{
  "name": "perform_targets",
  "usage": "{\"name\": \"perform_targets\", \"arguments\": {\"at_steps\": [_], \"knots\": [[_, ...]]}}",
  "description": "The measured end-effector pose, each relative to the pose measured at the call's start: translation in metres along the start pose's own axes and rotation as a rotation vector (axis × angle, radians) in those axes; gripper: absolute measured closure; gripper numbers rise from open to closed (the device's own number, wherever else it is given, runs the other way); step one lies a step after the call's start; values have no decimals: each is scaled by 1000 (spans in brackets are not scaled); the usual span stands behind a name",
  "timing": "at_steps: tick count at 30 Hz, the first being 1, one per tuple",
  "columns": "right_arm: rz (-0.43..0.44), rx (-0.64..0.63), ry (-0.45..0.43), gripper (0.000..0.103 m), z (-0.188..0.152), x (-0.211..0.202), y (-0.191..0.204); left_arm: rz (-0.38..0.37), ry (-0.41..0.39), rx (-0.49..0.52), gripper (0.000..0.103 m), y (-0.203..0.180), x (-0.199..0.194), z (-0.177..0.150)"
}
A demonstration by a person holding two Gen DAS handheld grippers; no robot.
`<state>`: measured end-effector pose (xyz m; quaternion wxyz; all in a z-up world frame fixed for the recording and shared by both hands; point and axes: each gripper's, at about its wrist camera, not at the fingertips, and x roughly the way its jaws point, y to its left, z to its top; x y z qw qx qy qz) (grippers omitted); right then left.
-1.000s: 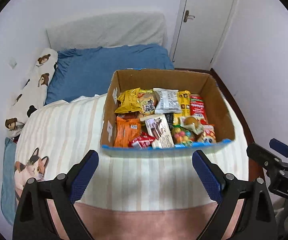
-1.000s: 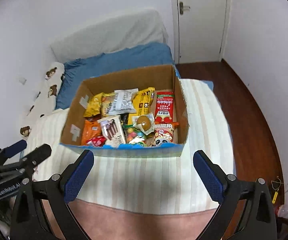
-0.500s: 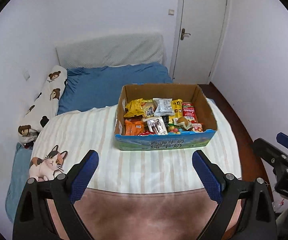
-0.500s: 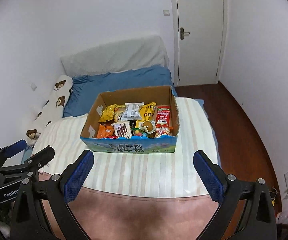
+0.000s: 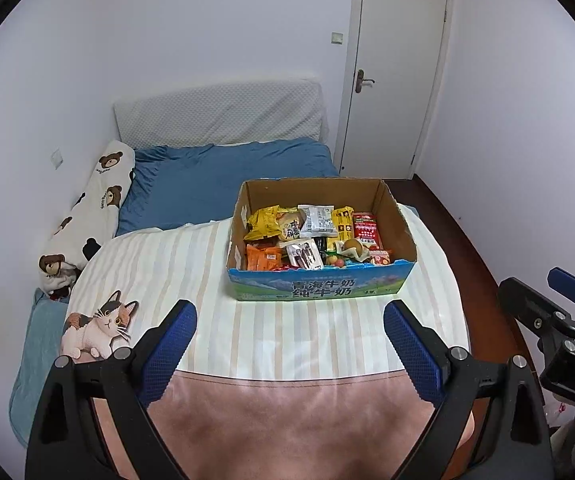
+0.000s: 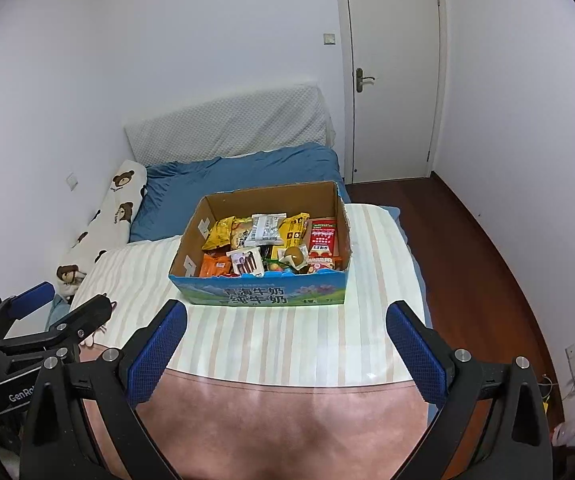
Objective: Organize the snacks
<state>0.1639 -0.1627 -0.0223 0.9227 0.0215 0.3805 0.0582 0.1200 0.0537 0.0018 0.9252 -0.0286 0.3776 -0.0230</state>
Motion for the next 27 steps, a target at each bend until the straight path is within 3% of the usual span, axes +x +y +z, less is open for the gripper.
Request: {"name": "perform_targets", "arguments": {"at_steps": [10,27], "knots": [[-43,16,-5,1,10,29,-10,46,-18,-19,7,4,21,11],[-89,23,18,1,43,109,-12,89,40,-48,7,12,97,42]]}}
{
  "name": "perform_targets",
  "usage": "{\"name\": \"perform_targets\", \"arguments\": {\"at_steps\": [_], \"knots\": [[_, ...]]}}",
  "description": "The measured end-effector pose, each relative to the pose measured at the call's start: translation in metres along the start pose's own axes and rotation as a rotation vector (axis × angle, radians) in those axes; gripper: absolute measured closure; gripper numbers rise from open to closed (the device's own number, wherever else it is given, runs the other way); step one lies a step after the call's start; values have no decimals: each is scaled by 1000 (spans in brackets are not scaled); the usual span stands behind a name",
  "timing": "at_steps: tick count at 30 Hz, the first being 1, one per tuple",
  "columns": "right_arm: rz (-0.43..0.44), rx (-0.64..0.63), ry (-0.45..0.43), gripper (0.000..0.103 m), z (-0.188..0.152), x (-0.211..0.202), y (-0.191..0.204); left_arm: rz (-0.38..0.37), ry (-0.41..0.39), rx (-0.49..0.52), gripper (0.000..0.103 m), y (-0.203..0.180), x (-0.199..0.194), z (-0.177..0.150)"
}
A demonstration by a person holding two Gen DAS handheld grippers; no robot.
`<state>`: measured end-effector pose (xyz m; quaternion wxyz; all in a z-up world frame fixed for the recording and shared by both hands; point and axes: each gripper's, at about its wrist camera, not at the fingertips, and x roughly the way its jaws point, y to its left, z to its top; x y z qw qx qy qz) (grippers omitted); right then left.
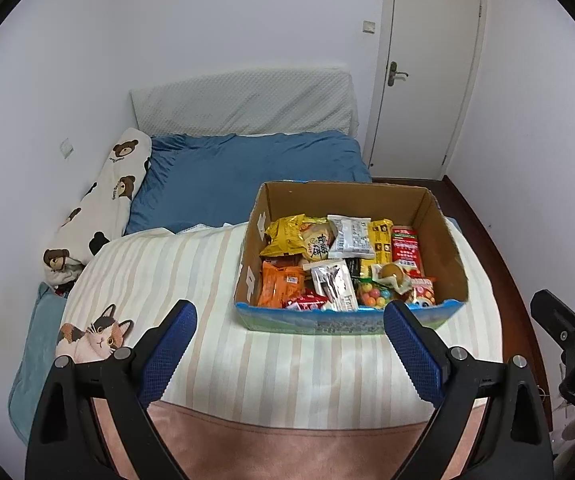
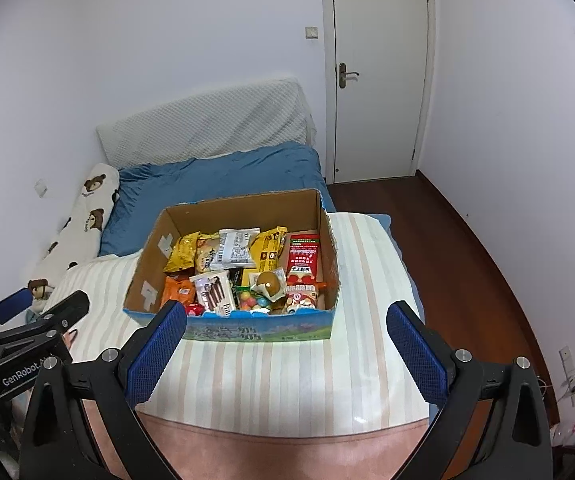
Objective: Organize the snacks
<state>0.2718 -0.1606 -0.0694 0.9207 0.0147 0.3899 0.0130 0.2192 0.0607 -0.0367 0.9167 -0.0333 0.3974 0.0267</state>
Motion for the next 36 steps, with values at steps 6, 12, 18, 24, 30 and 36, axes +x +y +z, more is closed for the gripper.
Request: {"name": "perform_targets", "arguments": {"at_steps": [6,12,18,24,30,36], "knots": [[-18,11,32,1,7,31,0,5,42,5,7,-2,26,9],[-35,16,67,1,9,54,1,4,79,16,7,-5,46,13],[-50,25,88,1,8,68,-1,-8,107,51,4,-13,58,12],[-65,23,87,0,6,68,-2,-12,105,55,0,-15,62,11],[-78,25,80,0,5,64,-5,-11,104,53,0,-14,64,12],[-79,24,73,0,5,60,-4,-9,91,47,0,-12,60,13]]}}
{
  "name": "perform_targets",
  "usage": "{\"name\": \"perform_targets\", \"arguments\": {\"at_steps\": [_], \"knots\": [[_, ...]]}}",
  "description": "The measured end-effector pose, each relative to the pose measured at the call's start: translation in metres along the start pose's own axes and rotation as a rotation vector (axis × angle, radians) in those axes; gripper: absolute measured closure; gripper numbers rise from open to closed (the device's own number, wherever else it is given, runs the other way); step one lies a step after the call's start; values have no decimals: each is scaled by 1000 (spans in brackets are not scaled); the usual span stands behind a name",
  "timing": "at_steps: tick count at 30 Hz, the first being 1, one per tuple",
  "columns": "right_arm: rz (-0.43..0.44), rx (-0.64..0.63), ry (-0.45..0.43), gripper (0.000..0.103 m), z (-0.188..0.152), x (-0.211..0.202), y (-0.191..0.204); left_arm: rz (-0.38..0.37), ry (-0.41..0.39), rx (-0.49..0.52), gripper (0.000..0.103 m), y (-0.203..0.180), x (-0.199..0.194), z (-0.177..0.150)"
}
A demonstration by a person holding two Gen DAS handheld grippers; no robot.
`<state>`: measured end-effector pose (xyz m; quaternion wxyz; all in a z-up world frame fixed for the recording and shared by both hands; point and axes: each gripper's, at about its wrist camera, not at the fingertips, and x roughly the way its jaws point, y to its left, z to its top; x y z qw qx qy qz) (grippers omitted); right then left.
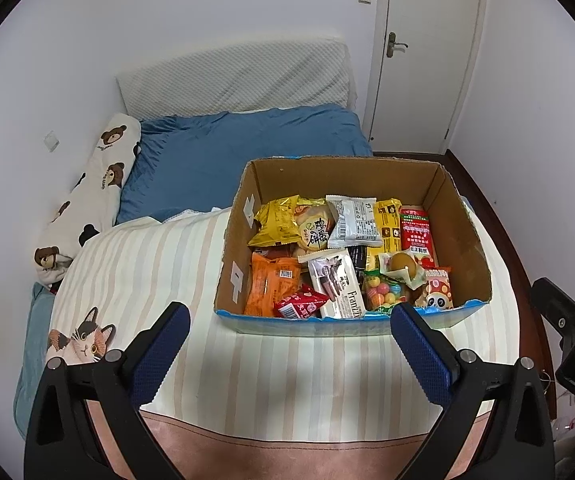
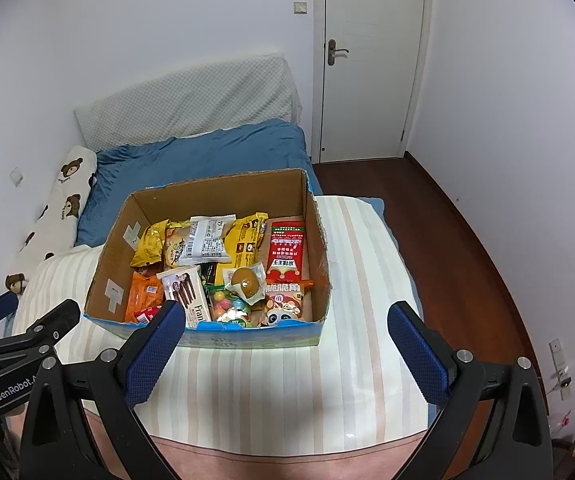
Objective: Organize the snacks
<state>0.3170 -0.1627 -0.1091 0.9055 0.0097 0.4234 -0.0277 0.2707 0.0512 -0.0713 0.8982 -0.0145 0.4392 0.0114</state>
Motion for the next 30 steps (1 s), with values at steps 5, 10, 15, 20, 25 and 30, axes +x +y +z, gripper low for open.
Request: {"name": "perform_targets", "arguments": {"at_steps": [5,10,15,20,25,30], "knots": [[-5,-2,-7,0,-1,-5,1,2,-3,0,0,0,-2,0],[-6,-2,-7,0,-1,-6,1,3,-7,-1,0,1,-3,1],[-9,-3,-9,0,-2,-7,0,4,-10,-1,0,1,-5,1],[-10,-4,-13,0,-2,-11,-1,6,-14,0,0,1,-7,1],[-7,-5,-15,0,-1,-13,0,11,-20,6,0,0,-8,1],[-2,-5,-13,0,0,-13,-1,7,-24,6,0,0,-11,0]]}}
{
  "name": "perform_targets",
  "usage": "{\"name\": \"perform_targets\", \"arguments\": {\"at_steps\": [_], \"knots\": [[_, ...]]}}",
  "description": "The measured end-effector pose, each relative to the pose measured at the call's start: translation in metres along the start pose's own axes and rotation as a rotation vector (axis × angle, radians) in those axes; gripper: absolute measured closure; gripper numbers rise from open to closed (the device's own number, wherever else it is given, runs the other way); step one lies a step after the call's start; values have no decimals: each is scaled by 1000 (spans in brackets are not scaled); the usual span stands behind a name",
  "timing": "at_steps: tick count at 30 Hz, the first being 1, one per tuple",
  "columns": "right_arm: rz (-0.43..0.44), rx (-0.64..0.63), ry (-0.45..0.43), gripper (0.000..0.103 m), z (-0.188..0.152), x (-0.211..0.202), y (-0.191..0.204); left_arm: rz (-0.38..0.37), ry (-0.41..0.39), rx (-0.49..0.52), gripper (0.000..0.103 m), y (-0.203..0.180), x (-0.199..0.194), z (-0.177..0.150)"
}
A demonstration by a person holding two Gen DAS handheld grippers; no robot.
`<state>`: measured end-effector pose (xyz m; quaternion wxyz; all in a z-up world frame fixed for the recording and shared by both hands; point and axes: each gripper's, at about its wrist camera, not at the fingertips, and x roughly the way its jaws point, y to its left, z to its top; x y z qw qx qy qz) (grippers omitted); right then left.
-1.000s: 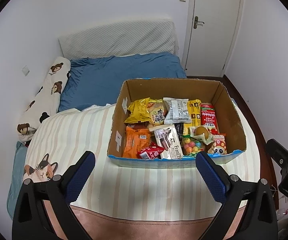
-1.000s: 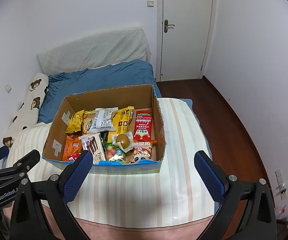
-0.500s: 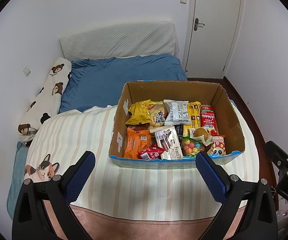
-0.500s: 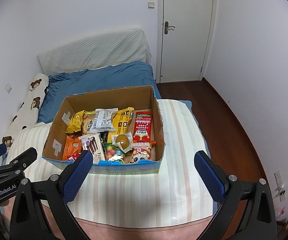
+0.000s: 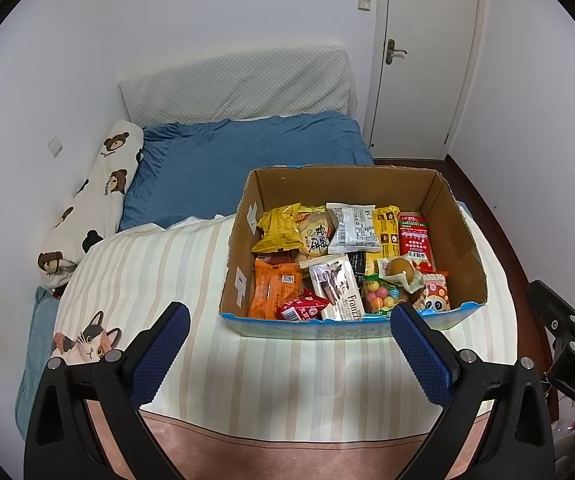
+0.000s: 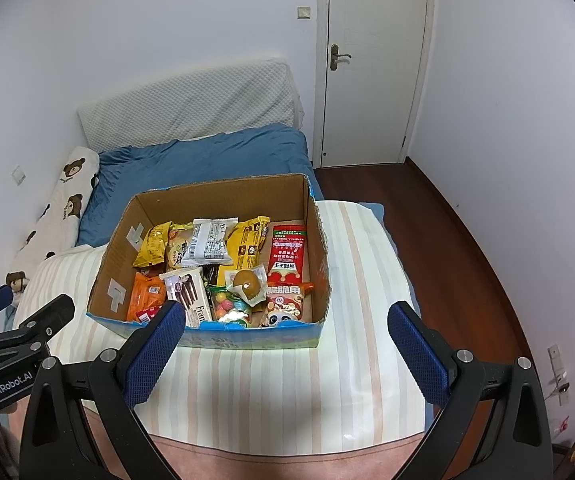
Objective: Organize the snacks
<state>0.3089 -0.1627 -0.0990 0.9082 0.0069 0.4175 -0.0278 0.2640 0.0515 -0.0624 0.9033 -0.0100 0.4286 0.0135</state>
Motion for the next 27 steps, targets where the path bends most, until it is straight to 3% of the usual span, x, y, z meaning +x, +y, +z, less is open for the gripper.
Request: {"name": "perform_targets", "arguments": {"at_steps": [27], "knots": [[8,-7,-9,0,0,-4,3,18,-34,-17,0,2,-11,1]]}}
